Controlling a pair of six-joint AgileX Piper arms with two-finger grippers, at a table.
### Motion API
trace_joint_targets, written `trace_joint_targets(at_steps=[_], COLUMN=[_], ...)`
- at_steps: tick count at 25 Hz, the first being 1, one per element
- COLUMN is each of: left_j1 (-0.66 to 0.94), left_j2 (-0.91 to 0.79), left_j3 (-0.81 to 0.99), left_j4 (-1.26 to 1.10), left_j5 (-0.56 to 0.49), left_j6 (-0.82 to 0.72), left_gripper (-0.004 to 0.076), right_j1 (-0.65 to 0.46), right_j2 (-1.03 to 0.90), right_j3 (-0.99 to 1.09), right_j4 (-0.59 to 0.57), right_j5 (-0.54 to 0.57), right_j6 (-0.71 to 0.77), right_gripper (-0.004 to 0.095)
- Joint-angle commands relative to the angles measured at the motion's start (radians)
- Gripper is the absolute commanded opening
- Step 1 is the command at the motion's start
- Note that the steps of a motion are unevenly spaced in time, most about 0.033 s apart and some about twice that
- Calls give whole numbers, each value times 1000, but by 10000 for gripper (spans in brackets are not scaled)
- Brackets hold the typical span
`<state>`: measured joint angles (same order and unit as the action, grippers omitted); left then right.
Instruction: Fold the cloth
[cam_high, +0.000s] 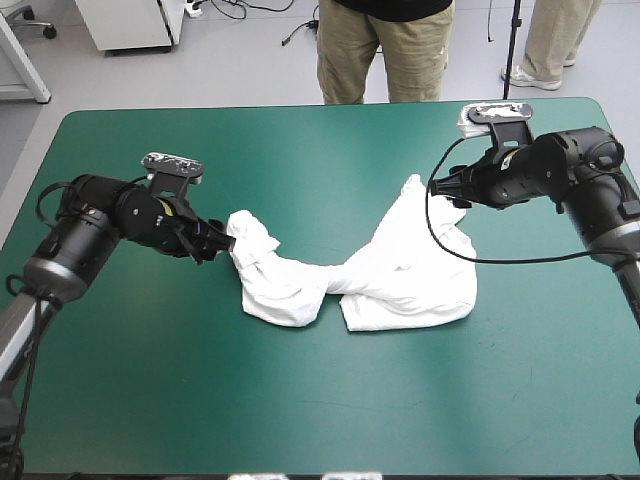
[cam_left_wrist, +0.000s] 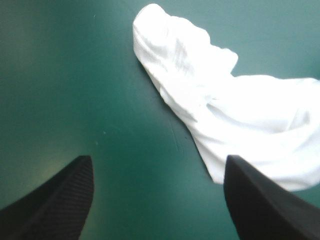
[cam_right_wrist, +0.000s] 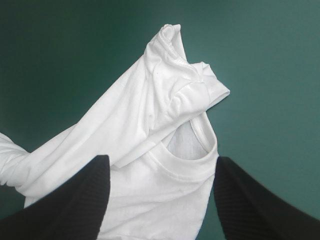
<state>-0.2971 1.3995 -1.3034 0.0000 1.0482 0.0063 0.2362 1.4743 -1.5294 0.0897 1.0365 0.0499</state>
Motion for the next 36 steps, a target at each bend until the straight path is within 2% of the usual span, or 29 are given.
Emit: trace_joint_targets(at_steps=[1,7,21,23,24,27,30,36], left_j1=[0,8,8,8,8,8,8,8], left_j2=[45,187,477,505,507,502,501,501], left_j3=[-20,-38,-188,-199,-199,-199,-199,-199], left_j4=[-11,-11,-11,-11,-13,-11,-11,-11], left_j5=[-144,-190,-199,-195,-197,-193,-181,-177], left_j6=[-29,-36,-6,-6,-6,-6,-6,-6], left_gripper=[524,525,523,459,318,-8,-6,-9], right_j1=[-6,-6,-6,-6,-6,-6,-6,-6], right_j2=[-39,-39,-39,-39,-39,-39,-27,-37], right_j3=[-32,-32,-32,-32,-32,-30,-17,297], right_j4=[3,-3,-1,-2,-2,-5,-50,-54], right_j5=[-47,-47,-50,-50,-48,-10,117,-52], right_j6=[-10,-10,-10,-10,-10,-10,9,47], right_gripper=[551,490,487,487,488,495,500,500])
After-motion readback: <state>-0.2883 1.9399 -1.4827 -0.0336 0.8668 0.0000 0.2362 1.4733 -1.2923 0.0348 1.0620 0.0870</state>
